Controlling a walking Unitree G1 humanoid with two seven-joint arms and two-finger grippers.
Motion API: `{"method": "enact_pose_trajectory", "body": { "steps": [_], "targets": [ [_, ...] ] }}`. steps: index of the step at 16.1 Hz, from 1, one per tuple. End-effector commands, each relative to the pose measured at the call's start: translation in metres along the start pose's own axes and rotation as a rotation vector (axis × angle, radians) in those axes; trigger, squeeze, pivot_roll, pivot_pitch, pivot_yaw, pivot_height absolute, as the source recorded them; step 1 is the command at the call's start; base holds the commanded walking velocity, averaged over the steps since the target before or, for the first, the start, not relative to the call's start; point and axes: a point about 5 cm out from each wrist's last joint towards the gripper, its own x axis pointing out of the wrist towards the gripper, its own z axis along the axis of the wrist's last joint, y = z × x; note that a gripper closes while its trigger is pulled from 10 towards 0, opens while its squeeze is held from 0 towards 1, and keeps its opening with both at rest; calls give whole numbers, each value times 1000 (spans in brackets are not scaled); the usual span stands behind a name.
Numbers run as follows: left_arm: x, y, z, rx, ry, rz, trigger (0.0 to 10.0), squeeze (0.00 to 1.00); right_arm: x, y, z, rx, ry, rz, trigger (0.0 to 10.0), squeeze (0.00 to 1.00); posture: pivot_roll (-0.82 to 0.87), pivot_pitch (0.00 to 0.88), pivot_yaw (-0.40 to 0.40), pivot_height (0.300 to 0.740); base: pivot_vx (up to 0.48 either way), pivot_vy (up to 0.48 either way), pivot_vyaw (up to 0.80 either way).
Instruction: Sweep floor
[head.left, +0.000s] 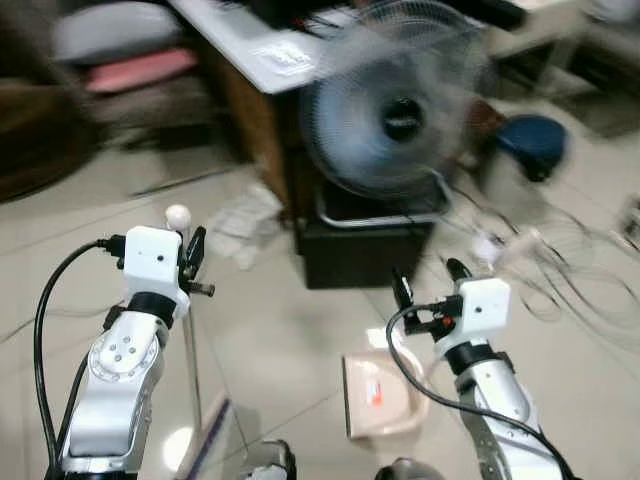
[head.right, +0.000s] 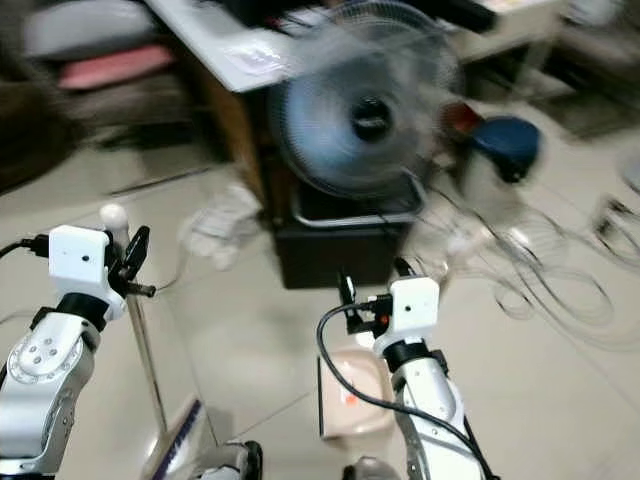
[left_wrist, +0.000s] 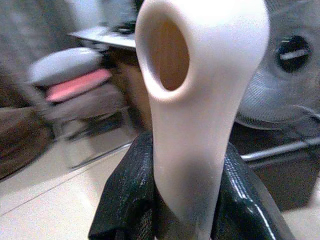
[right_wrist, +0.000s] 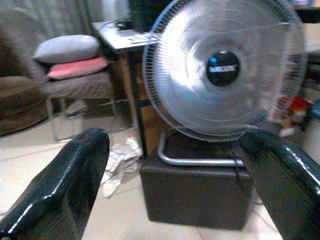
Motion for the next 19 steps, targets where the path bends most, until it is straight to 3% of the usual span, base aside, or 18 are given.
{"method": "enact_pose_trajectory", "body": {
  "steps": [1, 5, 9, 11, 13, 15, 17, 19],
  "targets": [
    [2, -4, 2, 27, -16, -9, 10000, 0, -5, -7, -2, 1, 34, -31, 10000, 0, -58, 59, 81, 740, 0, -480, 800],
    [5, -10, 2, 56, -25, -25, 10000, 0, -11, -11, -9, -5, 109, -79, 10000, 0, -70, 54, 89, 740, 0, -466, 342],
    [14, -12, 6, 29, -47, -22, 10000, 0, -13, -11, -17, -62, 167, -93, 10000, 0, -74, 46, 95, 740, 0, 0, 0],
    [20, -14, 10, -19, -65, -17, 10000, 0, -14, -21, -21, -94, 167, -172, 10000, 0, -72, 51, 97, 740, 0, 0, 0],
    [23, -15, 9, -24, -61, -16, 10000, 0, -12, -26, -22, -85, 172, -209, 10000, 0, -71, 55, 93, 740, 0, 0, 0],
    [23, -18, 9, -11, -68, -12, 10000, 0, -9, -32, -24, -133, 171, -200, 10000, 0, -54, 66, 81, 740, 0, 0, 0],
    [22, -21, 11, -8, -79, -25, 10000, 0, -5, -43, -27, -186, 160, -201, 10000, 0, -41, 74, 84, 740, 0, 0, 0],
    [20, -23, 13, -8, -86, -41, 10000, 0, 1, -60, -32, -178, 166, -240, 10000, 0, -27, 86, 90, 740, 0, 0, 0]
  ]
}}
